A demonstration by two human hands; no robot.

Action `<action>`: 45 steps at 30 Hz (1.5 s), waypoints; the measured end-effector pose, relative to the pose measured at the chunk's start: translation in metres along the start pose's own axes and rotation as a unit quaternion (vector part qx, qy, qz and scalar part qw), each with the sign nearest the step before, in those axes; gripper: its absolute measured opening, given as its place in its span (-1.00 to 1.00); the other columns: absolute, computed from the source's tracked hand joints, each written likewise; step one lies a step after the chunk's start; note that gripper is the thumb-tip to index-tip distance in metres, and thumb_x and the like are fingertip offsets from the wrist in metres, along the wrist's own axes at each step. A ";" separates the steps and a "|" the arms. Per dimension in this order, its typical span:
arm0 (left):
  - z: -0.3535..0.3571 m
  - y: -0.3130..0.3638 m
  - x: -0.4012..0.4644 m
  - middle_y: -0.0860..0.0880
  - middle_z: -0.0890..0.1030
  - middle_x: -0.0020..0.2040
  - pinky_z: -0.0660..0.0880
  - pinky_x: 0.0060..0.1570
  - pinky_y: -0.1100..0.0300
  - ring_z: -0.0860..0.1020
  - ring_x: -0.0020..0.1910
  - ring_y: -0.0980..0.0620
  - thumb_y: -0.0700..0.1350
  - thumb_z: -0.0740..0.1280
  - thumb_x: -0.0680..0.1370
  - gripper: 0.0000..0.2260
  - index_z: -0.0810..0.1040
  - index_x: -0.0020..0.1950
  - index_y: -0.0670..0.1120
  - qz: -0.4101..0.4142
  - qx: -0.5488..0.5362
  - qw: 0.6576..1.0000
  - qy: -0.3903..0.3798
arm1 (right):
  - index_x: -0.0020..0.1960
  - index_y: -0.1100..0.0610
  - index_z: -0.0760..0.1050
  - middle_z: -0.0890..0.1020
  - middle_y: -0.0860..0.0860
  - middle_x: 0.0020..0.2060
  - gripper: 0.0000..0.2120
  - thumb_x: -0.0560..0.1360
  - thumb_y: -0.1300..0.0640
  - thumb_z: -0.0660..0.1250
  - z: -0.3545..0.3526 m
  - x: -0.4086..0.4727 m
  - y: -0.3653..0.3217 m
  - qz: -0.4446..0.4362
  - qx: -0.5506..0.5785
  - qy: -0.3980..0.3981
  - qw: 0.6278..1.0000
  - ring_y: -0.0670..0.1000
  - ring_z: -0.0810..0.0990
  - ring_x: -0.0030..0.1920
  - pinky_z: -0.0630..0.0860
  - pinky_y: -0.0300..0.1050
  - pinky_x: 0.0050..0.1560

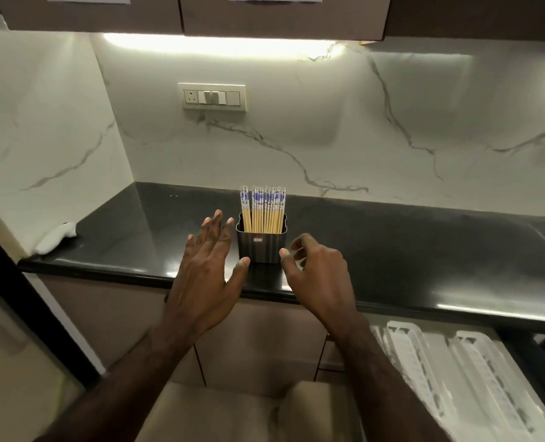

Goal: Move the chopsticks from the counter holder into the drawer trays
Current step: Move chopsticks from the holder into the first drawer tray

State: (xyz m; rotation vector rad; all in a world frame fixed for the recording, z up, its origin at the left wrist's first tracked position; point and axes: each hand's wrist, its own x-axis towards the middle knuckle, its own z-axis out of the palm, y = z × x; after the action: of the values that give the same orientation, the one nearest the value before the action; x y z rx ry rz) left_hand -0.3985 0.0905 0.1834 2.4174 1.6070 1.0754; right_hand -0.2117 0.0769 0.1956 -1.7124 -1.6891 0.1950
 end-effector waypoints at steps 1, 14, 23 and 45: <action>0.006 -0.004 0.008 0.02 -0.03 0.57 -0.08 0.49 0.07 -0.07 0.55 0.07 0.13 0.12 0.56 -0.37 0.04 0.57 -0.04 -0.004 -0.006 1.000 -0.002 | 0.10 0.03 0.52 0.66 -0.05 -0.08 -0.77 0.58 -0.10 0.27 0.004 0.008 0.002 0.003 0.003 -0.002 1.000 -0.11 0.61 -0.13 0.61 -0.17 -0.06; 0.074 -0.072 0.107 0.04 -0.03 0.59 -0.08 0.54 0.00 -0.11 0.56 0.11 0.11 0.10 0.56 -0.38 0.02 0.58 0.00 0.034 -0.087 0.993 -0.072 | 0.19 0.04 0.49 0.66 -0.06 0.00 -0.75 0.59 -0.06 0.28 0.062 0.097 0.017 0.072 -0.023 -0.003 0.997 -0.19 0.55 -0.15 0.44 -0.41 -0.13; 0.085 -0.141 0.174 0.07 -0.08 0.58 -0.13 0.53 0.01 -0.15 0.55 0.11 0.14 0.06 0.55 -0.38 -0.08 0.55 0.05 0.080 -0.114 0.980 -0.144 | 0.20 0.05 0.49 0.66 -0.05 0.06 -0.78 0.60 0.00 0.30 0.115 0.158 -0.008 0.141 -0.018 0.029 0.989 -0.21 0.55 -0.13 0.42 -0.49 -0.24; 0.137 -0.158 0.236 0.02 -0.03 0.59 -0.16 0.48 0.12 -0.13 0.52 0.15 0.00 0.23 0.60 -0.37 0.00 0.58 -0.02 0.070 -0.135 0.976 -0.158 | 0.25 0.05 0.50 0.64 -0.05 0.04 -0.75 0.59 0.04 0.31 0.152 0.234 0.034 0.186 0.010 0.045 0.981 -0.18 0.56 -0.12 0.53 -0.35 -0.10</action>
State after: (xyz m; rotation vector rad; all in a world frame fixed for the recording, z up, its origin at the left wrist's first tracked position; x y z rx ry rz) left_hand -0.3942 0.4028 0.1391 2.3941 1.1319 0.8092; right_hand -0.2389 0.3526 0.1503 -1.9806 -1.2858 0.3002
